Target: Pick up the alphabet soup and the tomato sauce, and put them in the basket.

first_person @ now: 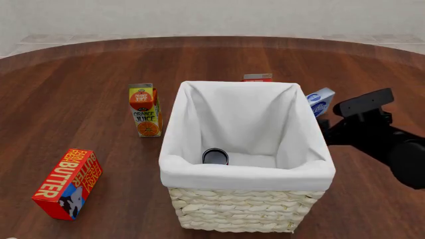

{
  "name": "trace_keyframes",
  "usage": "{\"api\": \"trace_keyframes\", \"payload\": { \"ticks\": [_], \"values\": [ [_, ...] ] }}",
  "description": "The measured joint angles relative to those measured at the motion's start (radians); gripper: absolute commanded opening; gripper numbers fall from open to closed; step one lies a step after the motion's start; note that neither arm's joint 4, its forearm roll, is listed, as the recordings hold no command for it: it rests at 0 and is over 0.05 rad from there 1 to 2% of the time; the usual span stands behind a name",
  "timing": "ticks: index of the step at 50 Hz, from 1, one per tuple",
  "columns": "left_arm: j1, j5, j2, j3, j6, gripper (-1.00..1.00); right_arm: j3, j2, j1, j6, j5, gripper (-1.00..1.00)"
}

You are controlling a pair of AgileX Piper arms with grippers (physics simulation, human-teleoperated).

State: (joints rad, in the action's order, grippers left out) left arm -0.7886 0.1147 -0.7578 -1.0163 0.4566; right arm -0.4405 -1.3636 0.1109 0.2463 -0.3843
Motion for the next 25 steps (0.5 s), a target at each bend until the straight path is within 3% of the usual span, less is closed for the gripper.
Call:
{"api": "trace_keyframes", "payload": {
  "ticks": [25],
  "values": [
    [0.004, 0.006, -0.012, 0.007, 0.002, 1.0, -0.024, -0.127, 0.008, -0.012, -0.068, 1.0]
  ]
}}
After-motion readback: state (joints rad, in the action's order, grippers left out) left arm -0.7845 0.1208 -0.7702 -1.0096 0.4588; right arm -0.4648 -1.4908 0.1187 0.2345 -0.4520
